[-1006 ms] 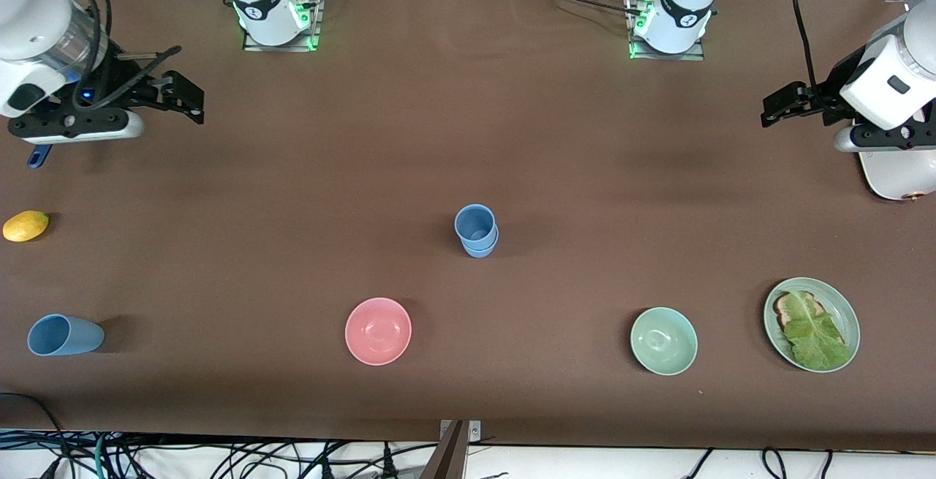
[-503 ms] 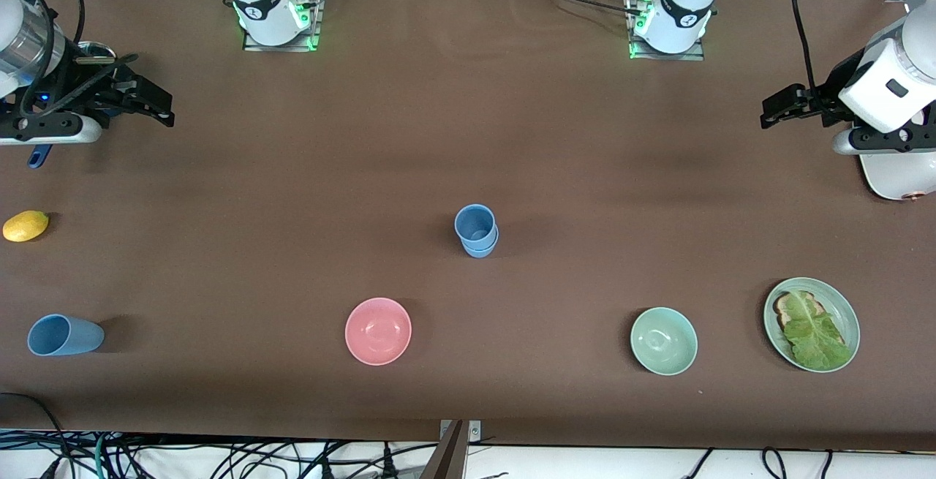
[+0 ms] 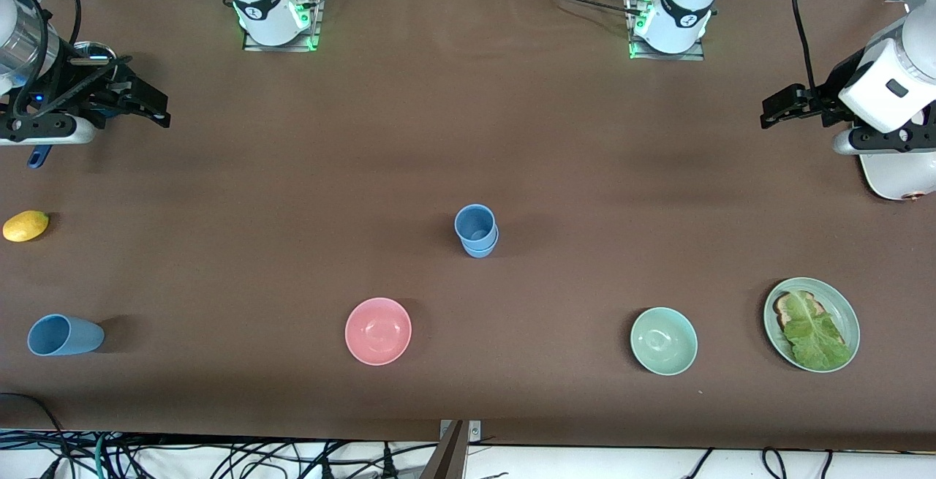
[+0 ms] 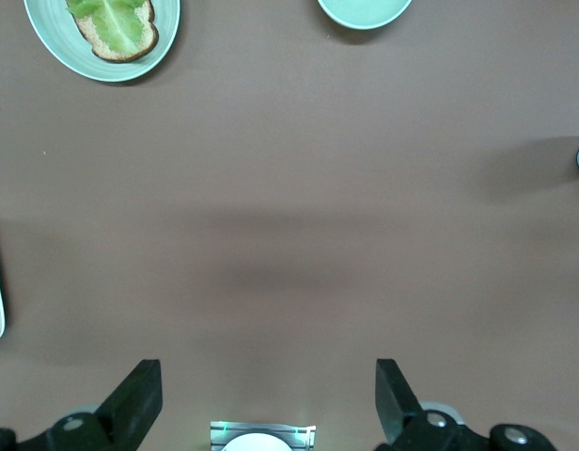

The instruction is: Stack blue cups with both arms

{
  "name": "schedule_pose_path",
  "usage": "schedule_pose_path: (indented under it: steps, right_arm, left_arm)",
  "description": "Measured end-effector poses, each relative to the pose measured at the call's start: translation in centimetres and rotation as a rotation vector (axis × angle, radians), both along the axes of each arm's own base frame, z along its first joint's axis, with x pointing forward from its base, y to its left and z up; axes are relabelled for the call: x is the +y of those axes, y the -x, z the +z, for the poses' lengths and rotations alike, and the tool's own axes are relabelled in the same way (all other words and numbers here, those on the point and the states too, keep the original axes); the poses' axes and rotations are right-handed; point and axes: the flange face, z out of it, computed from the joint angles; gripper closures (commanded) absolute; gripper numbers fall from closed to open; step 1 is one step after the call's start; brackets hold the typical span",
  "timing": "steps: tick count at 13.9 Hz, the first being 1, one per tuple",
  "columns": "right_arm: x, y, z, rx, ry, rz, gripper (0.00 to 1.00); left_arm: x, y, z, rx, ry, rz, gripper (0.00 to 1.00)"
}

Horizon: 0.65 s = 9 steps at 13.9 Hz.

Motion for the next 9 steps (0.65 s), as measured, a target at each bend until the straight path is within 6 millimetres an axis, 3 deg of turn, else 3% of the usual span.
schedule_pose_path:
  steps: [9]
  right_arm:
    - [0.57,0.05,0.07,-0.001,-0.002,0.010,0.00]
  left_arm:
    - [0.00,0.00,0.00,0.000,0.000,0.000,0.00]
